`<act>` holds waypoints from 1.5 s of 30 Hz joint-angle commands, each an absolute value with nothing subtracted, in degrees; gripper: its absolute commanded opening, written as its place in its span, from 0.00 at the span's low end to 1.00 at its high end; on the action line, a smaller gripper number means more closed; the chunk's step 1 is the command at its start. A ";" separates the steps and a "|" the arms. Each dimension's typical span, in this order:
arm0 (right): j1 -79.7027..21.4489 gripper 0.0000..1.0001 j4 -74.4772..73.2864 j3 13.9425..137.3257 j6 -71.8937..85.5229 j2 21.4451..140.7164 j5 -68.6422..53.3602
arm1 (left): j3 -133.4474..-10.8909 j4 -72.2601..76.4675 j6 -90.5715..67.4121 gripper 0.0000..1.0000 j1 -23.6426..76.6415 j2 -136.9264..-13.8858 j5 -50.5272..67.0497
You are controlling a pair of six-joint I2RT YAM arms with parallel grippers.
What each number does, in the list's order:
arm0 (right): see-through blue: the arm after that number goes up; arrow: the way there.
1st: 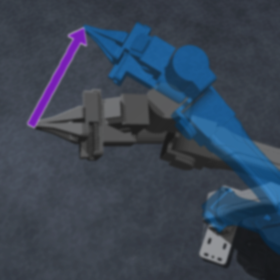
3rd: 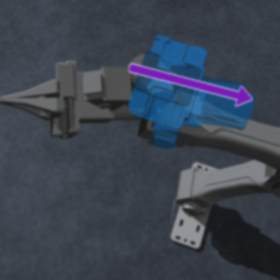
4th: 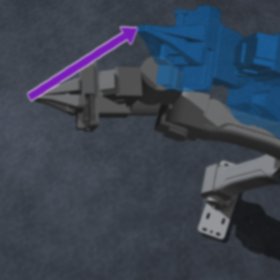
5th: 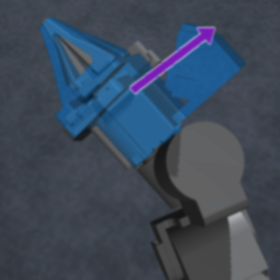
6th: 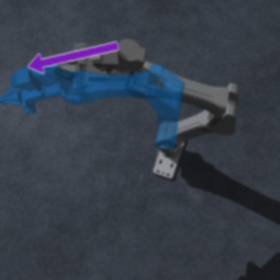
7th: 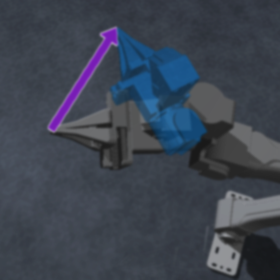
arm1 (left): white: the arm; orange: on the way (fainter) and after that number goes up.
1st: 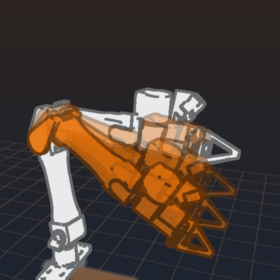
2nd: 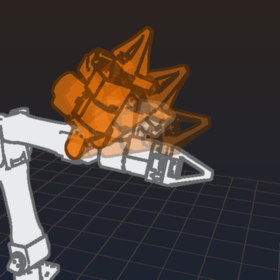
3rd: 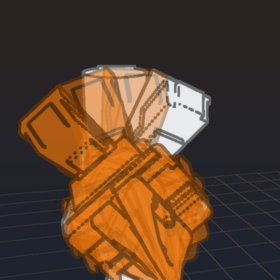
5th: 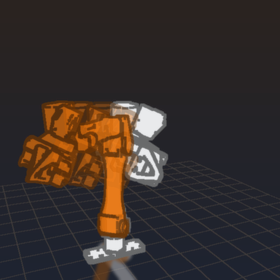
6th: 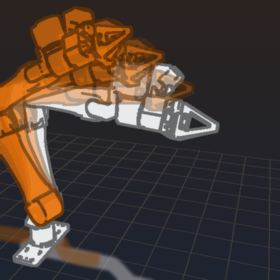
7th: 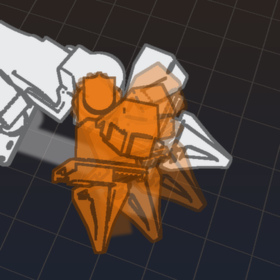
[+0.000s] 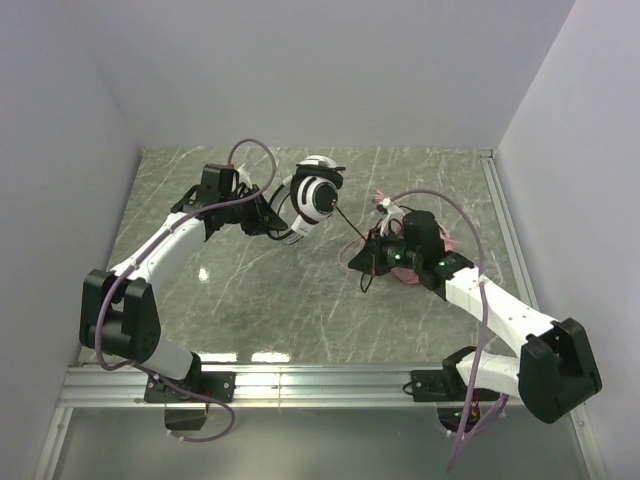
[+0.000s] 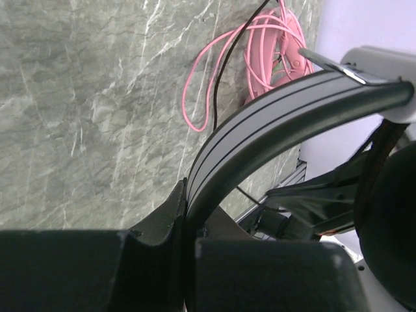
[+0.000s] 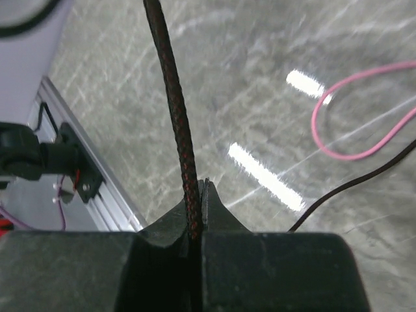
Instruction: Wrap the headphones
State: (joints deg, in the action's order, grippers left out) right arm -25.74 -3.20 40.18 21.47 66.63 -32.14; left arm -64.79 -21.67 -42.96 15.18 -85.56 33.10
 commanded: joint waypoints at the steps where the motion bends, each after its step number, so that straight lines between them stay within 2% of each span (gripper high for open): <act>1: -28.46 0.00 1.48 38.42 22.41 67.76 -31.29 | -67.15 -16.61 -45.53 0.00 14.06 -82.44 35.24; 11: -36.99 0.00 5.54 35.69 24.43 70.75 -28.66 | -66.71 -17.67 -46.49 0.00 13.71 -80.34 27.87; 26: -44.29 0.00 3.61 33.05 23.73 67.42 -27.07 | -66.36 -19.15 -46.41 0.00 13.54 -78.31 20.23; 30: -47.54 0.00 2.38 32.78 22.94 65.57 -26.72 | -66.71 -22.84 -51.48 0.00 13.54 -76.73 8.57; 38: -52.46 0.00 -1.21 33.13 20.57 61.97 -26.46 | -66.18 -25.48 -55.63 0.00 13.54 -74.88 -0.35; 45: -56.86 0.00 -4.65 34.71 18.90 58.10 -26.19 | -66.80 -30.23 -59.32 0.00 13.62 -73.39 -15.28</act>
